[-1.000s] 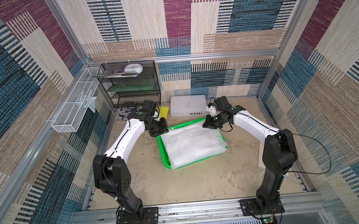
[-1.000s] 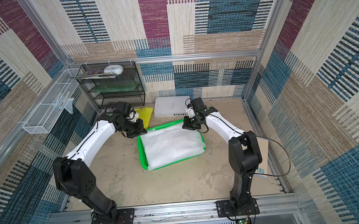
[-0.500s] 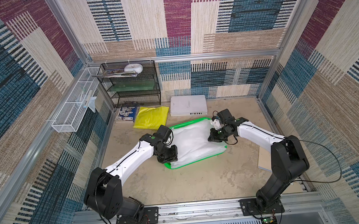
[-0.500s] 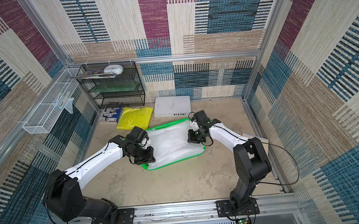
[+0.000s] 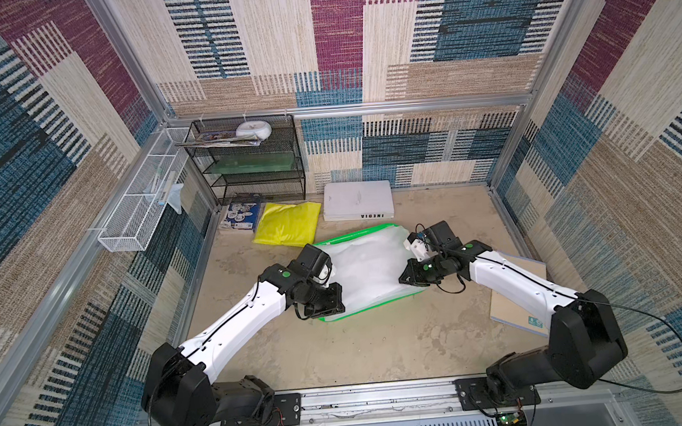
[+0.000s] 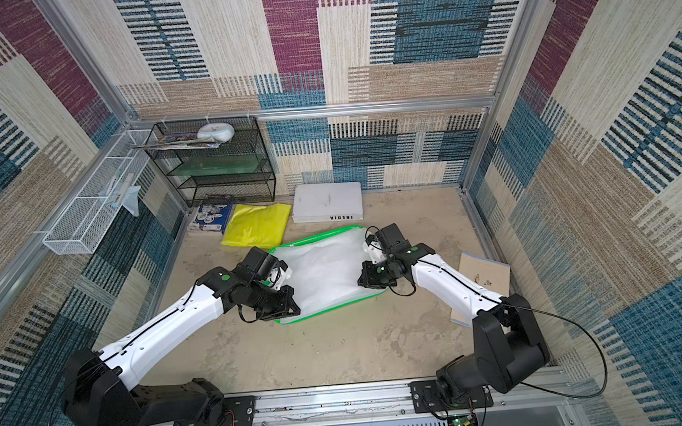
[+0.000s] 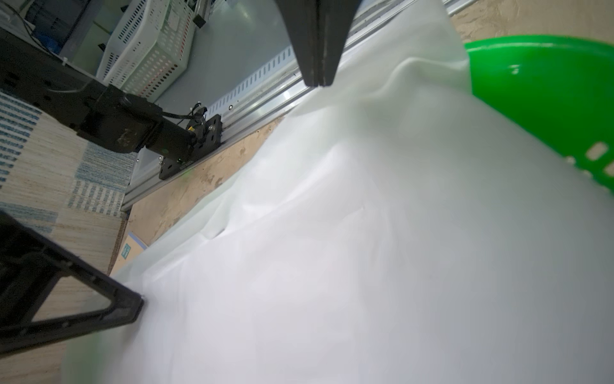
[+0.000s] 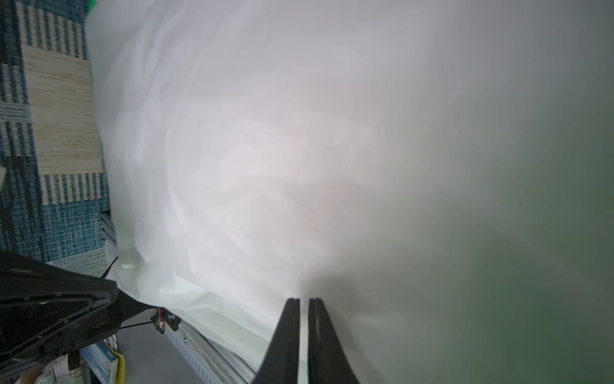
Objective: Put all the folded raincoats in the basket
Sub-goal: Place the raincoat in the basket, then adjust the basket at the center of the board.
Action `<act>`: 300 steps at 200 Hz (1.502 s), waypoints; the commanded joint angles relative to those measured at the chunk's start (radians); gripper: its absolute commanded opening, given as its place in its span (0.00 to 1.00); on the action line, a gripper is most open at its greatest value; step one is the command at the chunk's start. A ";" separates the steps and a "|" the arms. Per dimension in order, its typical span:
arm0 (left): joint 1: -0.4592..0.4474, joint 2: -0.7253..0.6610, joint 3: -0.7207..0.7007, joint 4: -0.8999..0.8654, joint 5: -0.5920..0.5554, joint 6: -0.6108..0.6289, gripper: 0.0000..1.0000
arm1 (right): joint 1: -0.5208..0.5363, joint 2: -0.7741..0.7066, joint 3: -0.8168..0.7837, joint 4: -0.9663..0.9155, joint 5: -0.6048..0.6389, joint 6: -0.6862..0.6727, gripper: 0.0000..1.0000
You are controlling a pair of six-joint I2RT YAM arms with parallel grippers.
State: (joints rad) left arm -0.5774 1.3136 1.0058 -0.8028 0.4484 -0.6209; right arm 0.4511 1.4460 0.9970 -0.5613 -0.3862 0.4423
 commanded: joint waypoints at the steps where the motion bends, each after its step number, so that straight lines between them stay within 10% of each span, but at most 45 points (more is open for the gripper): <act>1: 0.009 -0.021 -0.024 -0.028 -0.053 0.007 0.00 | -0.001 0.019 -0.006 -0.053 0.126 -0.022 0.13; 30: 0.035 -0.061 0.046 -0.112 -0.159 0.015 0.10 | 0.000 -0.013 0.028 -0.053 0.184 -0.026 0.21; 73: 0.130 -0.095 0.115 -0.240 -0.439 -0.042 0.61 | -0.001 -0.088 0.086 -0.036 0.142 -0.025 0.48; 119: 0.217 0.037 0.083 -0.145 -0.340 -0.005 0.61 | 0.000 -0.097 0.099 -0.052 0.116 -0.034 0.50; 208: 0.178 0.340 0.234 0.048 -0.206 0.079 0.00 | -0.004 -0.171 0.090 -0.086 0.208 -0.021 0.51; 262: 0.071 0.596 0.523 0.031 -0.104 0.090 0.00 | -0.035 -0.179 0.094 -0.081 0.231 -0.030 0.52; 300: 0.089 0.618 0.623 -0.073 -0.275 0.085 0.49 | -0.045 -0.176 0.093 -0.092 0.230 -0.032 0.53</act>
State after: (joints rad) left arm -0.5049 1.9465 1.5898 -0.7853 0.3096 -0.5396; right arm 0.4084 1.2736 1.0847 -0.6415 -0.1616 0.4210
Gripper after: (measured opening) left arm 0.360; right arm 0.523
